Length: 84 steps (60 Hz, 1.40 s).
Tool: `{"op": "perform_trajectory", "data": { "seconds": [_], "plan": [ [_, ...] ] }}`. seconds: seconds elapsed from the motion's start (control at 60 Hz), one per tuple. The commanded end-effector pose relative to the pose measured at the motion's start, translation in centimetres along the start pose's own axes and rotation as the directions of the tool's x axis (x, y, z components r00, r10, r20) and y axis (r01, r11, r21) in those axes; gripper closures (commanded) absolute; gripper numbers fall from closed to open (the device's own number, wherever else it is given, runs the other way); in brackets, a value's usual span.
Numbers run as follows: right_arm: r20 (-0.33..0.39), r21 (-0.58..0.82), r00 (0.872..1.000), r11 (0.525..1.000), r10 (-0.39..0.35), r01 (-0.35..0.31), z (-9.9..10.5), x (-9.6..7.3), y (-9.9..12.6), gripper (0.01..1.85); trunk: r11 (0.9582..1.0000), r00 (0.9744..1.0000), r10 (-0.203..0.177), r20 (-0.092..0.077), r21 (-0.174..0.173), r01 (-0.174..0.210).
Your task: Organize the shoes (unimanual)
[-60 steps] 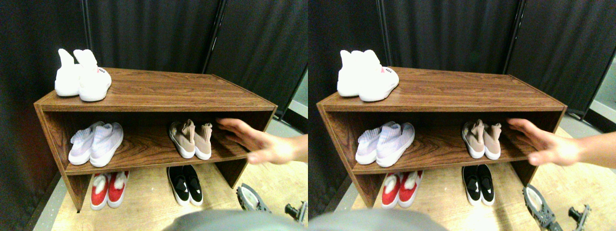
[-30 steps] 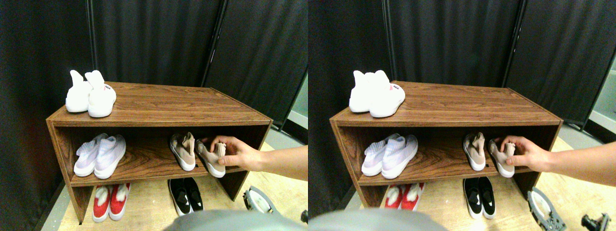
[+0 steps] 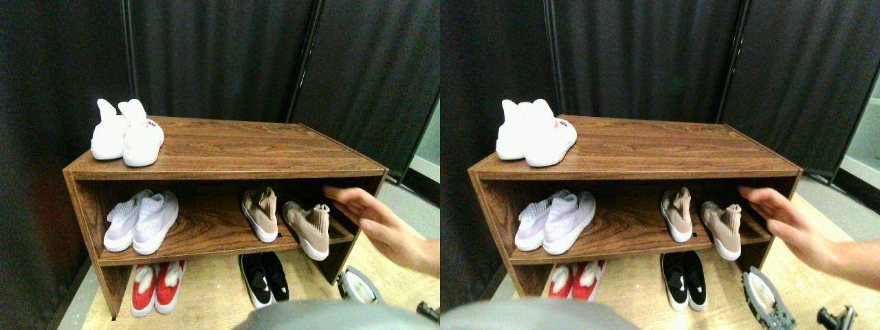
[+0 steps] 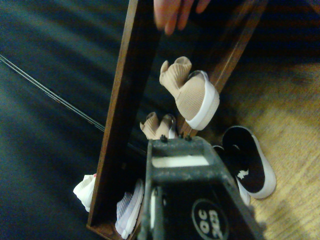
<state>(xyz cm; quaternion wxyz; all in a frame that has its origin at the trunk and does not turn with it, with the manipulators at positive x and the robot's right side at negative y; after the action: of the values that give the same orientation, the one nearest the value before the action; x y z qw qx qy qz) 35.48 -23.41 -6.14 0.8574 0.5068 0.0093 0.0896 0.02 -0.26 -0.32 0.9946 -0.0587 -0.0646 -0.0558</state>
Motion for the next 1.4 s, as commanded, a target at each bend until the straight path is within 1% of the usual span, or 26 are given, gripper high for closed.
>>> {"op": "perform_trajectory", "data": {
  "seconds": [0.017,0.167,0.233,0.283,0.4,0.417,0.5,0.533,0.667,0.683,0.817,1.0,1.017,1.033,1.05,1.067,1.1,1.117,1.133,1.15,1.167,1.183,1.217,1.283,1.367,1.4],
  "plan": [
    [0.025,-0.019,0.999,0.999,0.045,-0.045,0.2,0.4,0.7,1.8,0.9999,1.0,0.003,-0.004,-0.012,-0.003],
    [0.026,-0.011,0.999,1.0,0.026,-0.026,0.2,0.7,0.6,1.8,0.9999,0.9999,0.005,-0.015,-0.011,-0.005],
    [0.022,-0.007,0.999,0.999,0.031,-0.031,0.2,1.0,0.4,1.8,0.9999,0.9998,0.005,-0.017,-0.01,-0.005],
    [0.023,-0.006,0.999,0.999,0.031,-0.031,0.2,1.1,0.3,1.8,0.9999,0.9997,0.004,-0.023,-0.01,-0.004],
    [0.024,-0.009,0.999,0.999,0.032,-0.031,0.1,1.3,0.2,1.8,0.9999,0.9996,0.003,-0.026,-0.01,-0.003],
    [0.024,-0.009,0.999,0.999,0.033,-0.033,0.1,1.3,0.2,1.8,1.0,0.9995,0.002,-0.03,-0.01,-0.002],
    [0.023,-0.005,0.999,1.0,0.029,-0.029,0.1,1.3,0.1,1.8,1.0,0.9995,0.002,-0.03,-0.01,-0.002],
    [0.019,-0.002,0.999,1.0,0.031,-0.03,0.1,1.4,0.1,1.8,1.0,0.9994,-0.001,-0.034,-0.01,0.0],
    [0.038,-0.012,0.999,1.0,0.027,-0.027,0.1,1.4,0.1,1.8,1.0,0.9994,-0.001,-0.034,-0.01,0.0],
    [0.038,-0.012,0.999,1.0,0.027,-0.027,0.1,1.4,0.1,1.8,1.0,0.9993,-0.003,-0.037,-0.009,0.002],
    [0.049,-0.006,0.999,1.0,0.01,-0.009,0.2,1.4,0.0,1.8,0.9999,0.9994,-0.003,-0.036,-0.01,0.003],
    [0.055,-0.021,0.998,1.0,0.013,-0.012,0.3,1.5,-0.1,1.8,0.9999,0.9992,-0.005,-0.038,-0.009,0.005],
    [0.059,-0.022,0.998,0.999,0.027,-0.026,0.3,1.5,-0.1,1.8,0.9999,0.9992,-0.005,-0.038,-0.009,0.005],
    [0.057,-0.01,0.998,0.999,0.031,-0.03,0.4,1.5,-0.1,1.8,0.9999,0.9992,-0.006,-0.04,-0.009,0.006],
    [0.05,0.051,0.998,0.998,0.026,-0.029,0.4,1.4,0.0,1.8,0.9999,0.9992,-0.006,-0.04,-0.009,0.006],
    [0.041,0.071,0.999,0.997,0.024,-0.027,0.4,1.4,0.0,1.73,0.9999,0.9992,-0.006,-0.039,-0.008,0.006],
    [-0.002,0.049,1.0,0.999,0.008,-0.008,0.6,1.3,0.1,1.07,0.9999,0.9992,-0.006,-0.039,-0.008,0.006],
    [-0.008,0.034,1.0,0.999,0.006,-0.006,0.6,1.3,0.1,0.9,1.0,0.9992,-0.006,-0.039,-0.007,0.006],
    [-0.014,0.011,1.0,1.0,0.002,-0.002,0.7,1.2,0.1,0.64,1.0,0.9992,-0.006,-0.039,-0.007,0.006],
    [-0.013,0.001,1.0,1.0,0.0,0.0,0.7,1.2,0.1,0.55,1.0,0.9993,-0.007,-0.037,-0.007,0.006],
    [-0.011,-0.015,1.0,1.0,0.0,0.0,0.7,1.2,0.0,0.4,1.0,0.9993,-0.007,-0.037,-0.007,0.006],
    [-0.009,-0.025,1.0,1.0,0.002,-0.002,0.8,1.3,-0.1,0.29,1.0,0.9993,-0.007,-0.037,-0.007,0.006],
    [-0.002,-0.035,1.0,0.999,-0.002,0.002,0.8,1.3,-0.1,0.18,1.0,0.9993,-0.007,-0.038,-0.007,0.006],
    [0.018,-0.005,1.0,1.0,-0.011,0.011,0.8,1.6,-0.3,0.11,1.0,0.9993,-0.007,-0.037,-0.005,0.007],
    [0.032,0.007,0.999,1.0,-0.019,0.019,1.0,2.1,-0.7,0.09,1.0,0.9992,-0.007,-0.039,-0.004,0.007],
    [0.027,0.009,0.999,1.0,-0.024,0.024,1.1,2.7,-1.0,0.09,1.0,0.9992,-0.007,-0.039,-0.004,0.007]
  ]
}}
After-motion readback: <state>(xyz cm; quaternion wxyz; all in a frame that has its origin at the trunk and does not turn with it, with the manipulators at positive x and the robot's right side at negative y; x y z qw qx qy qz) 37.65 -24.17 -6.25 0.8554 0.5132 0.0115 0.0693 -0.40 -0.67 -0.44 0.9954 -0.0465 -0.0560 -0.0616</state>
